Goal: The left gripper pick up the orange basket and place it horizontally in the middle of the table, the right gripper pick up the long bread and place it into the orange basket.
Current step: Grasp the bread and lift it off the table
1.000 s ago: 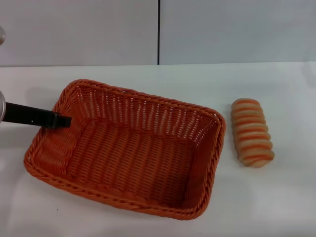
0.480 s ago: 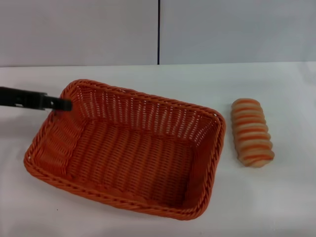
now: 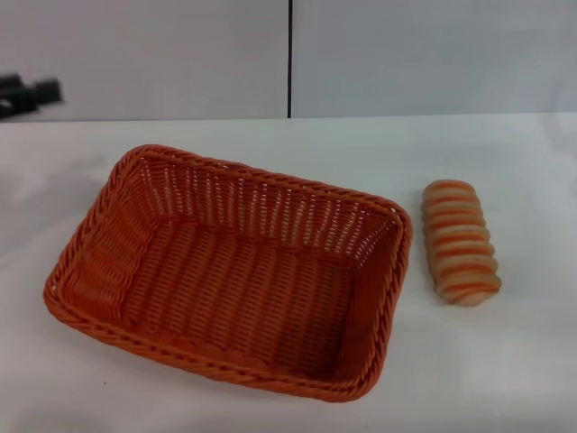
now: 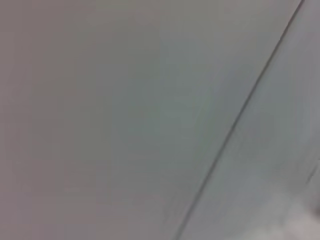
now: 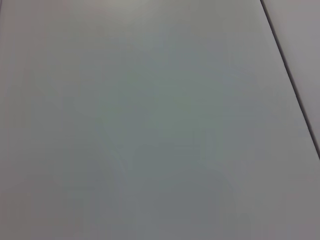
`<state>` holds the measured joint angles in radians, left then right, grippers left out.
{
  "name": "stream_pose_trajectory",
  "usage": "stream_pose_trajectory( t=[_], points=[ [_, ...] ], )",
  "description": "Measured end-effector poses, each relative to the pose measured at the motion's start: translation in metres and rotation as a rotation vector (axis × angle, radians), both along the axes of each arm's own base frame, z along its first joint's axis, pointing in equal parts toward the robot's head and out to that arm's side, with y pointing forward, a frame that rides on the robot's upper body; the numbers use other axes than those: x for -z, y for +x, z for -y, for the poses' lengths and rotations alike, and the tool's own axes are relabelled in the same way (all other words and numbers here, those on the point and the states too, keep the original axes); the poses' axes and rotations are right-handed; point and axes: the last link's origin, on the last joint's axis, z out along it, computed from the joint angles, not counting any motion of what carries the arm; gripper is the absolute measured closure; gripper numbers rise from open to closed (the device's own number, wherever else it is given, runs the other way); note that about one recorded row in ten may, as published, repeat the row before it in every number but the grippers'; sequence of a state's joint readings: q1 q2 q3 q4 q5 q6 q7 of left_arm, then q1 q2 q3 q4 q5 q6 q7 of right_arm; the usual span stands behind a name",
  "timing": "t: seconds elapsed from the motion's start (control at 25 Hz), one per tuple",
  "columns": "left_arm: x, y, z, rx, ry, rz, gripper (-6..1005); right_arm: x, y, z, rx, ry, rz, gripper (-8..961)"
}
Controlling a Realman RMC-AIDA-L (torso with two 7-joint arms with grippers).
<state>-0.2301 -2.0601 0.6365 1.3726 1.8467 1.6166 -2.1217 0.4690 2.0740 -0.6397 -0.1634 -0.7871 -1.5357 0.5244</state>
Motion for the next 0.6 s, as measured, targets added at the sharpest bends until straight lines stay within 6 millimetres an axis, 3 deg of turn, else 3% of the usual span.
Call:
stream_pose_trajectory(
  t=[0.28,0.4,0.6],
  points=[
    [-0.009,-0.047,0.029,0.2,0.376,0.117,194,0.0,0.014,0.014,0.034,-0.006,-0.004,343],
    [-0.002,-0.062,0.037,0.209,0.469,0.101,195,-0.001,0.014,0.018,0.006,-0.063,-0.01,344],
    [0.02,-0.079,0.049,0.229,0.564,0.049,197,-0.019,0.015,0.029,-0.066,-0.23,0.013,345]
  ],
)
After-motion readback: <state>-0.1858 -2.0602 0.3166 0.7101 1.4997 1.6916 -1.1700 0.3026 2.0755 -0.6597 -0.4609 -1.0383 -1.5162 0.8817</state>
